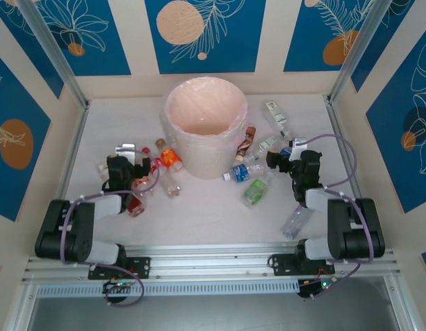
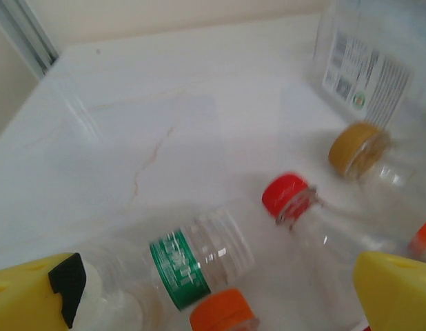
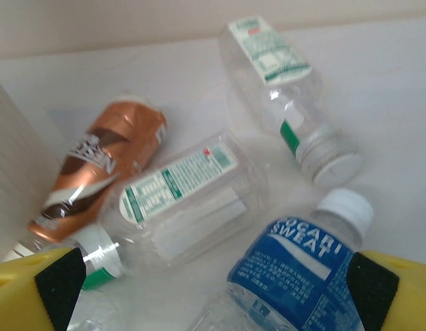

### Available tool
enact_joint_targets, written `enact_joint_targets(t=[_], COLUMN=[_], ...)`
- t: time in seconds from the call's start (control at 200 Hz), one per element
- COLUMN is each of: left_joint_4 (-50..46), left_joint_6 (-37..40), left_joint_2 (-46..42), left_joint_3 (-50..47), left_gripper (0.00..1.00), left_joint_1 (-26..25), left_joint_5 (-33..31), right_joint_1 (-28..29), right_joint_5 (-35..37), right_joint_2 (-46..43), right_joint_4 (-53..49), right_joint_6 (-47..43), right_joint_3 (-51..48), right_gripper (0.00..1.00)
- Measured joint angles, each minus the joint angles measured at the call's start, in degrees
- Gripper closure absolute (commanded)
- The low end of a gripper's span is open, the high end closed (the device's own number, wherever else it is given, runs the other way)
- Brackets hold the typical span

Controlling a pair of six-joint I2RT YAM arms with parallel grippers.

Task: Put the plastic bottles in the bin

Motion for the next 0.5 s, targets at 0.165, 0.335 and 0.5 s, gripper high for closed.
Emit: enact_joint_targets(t=[0.165, 0.335, 0.5], left_joint_4=[-8.0, -19.2, -26.8], left_joint_6=[-3.4, -10.5, -17.7], left_joint_2=[-8.0, -16.8, -27.3], left_joint_3=[2.9, 5.2, 5.4], left_gripper=[0.0, 0.0, 0.0], left_joint_1=[0.0, 0.0, 0.0], left_joint_5=[-2.9, -6.0, -7.1], right_joint_1=[-0.1, -0.6, -1.2], right_joint_5=[2.2, 8.8, 17.2], right_joint_2=[-7.3, -10.7, -11.6], right_joint_4=[-7.6, -23.1, -41.4], right_joint_6=[3.2, 11.6, 19.5], right_joint_3=[2.8, 10.2, 16.7], right_gripper=[0.01, 0.01, 0.01])
